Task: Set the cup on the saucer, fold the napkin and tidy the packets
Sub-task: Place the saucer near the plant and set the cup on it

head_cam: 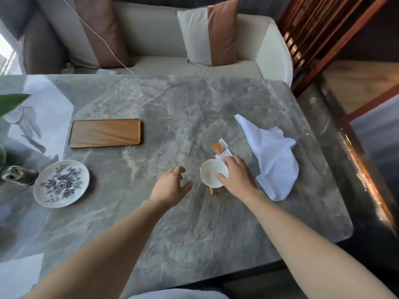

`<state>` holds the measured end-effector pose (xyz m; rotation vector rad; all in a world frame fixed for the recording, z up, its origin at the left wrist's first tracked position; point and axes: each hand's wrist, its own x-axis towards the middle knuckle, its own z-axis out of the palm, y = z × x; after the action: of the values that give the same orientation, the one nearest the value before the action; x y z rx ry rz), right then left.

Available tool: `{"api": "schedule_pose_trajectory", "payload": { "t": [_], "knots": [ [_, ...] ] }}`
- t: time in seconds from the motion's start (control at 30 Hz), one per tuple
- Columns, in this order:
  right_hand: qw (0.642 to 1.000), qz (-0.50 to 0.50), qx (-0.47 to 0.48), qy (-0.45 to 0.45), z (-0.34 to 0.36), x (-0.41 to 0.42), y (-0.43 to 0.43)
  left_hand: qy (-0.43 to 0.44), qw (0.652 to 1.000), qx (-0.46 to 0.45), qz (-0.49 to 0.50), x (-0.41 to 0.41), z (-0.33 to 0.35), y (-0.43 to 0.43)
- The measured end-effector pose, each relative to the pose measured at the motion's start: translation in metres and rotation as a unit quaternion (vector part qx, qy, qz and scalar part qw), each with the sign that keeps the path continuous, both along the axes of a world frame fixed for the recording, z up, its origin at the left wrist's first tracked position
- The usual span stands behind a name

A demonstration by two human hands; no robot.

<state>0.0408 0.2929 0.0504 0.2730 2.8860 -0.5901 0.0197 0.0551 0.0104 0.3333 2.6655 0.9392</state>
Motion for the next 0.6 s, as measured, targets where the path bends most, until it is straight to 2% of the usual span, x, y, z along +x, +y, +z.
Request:
{"api": "schedule_pose_trajectory", "payload": {
  "t": [0.4, 0.6],
  "knots": [
    [0.988, 0.053, -0.102, -0.105, -0.026, -0.012, 0.048, -0.089, 0.995, 0.021, 0.047, -0.009, -0.018, 0.065],
    [0.983, 0.05, -0.134, -0.115, -0.033, -0.014, 0.049, -0.101, 0.991, 0.047, 0.073, -0.005, -0.015, 0.073]
  ]
}}
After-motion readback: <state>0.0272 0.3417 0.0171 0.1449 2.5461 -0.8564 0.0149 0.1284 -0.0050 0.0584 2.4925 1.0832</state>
